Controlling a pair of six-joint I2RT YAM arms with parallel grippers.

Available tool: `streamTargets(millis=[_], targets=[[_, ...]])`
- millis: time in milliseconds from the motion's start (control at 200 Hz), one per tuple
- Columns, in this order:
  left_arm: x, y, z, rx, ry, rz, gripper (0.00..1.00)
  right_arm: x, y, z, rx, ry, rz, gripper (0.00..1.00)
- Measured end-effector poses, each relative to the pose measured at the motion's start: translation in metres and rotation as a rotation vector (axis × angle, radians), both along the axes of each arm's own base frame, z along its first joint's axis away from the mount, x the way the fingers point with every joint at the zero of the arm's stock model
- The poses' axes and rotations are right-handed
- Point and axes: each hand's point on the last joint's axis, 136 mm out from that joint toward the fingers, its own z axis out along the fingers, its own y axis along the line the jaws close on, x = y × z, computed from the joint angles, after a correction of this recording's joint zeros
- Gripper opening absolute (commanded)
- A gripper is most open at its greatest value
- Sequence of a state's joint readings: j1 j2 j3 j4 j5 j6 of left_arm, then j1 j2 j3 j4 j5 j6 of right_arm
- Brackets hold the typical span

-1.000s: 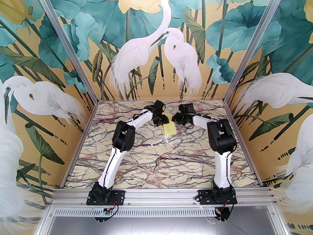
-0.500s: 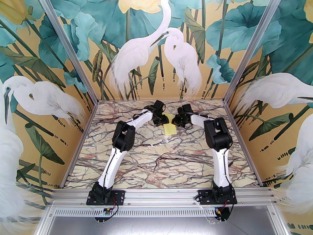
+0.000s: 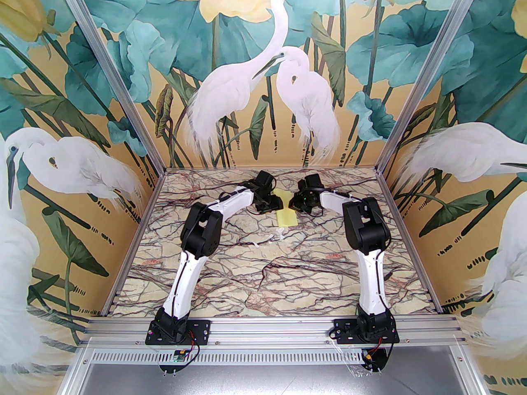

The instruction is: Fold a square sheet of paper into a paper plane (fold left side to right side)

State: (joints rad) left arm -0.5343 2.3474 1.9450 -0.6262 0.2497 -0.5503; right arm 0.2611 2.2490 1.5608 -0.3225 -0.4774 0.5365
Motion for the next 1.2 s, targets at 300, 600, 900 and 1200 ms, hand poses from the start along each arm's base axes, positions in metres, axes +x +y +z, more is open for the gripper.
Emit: streamTargets(millis=[300, 600, 900, 1200], targets=[[0.013, -0.02, 0.028, -0.132, -0.081, 0.006, 0.07, 0.0, -0.001, 0.0, -0.008, -0.002, 0.006, 0.0], [0.013, -0.023, 0.019, -0.147, -0.06, 0.009, 0.06, 0.001, 0.0, 0.0, -0.008, -0.001, 0.006, 0.0], [0.01, -0.007, -0.019, -0.082, 0.0, 0.037, 0.08, 0.0, 0.0, 0.0, -0.008, 0.0, 0.006, 0.0], [0.009, 0.002, -0.031, -0.026, 0.005, 0.052, 0.07, 0.0, 0.0, 0.0, -0.008, 0.0, 0.006, 0.0]])
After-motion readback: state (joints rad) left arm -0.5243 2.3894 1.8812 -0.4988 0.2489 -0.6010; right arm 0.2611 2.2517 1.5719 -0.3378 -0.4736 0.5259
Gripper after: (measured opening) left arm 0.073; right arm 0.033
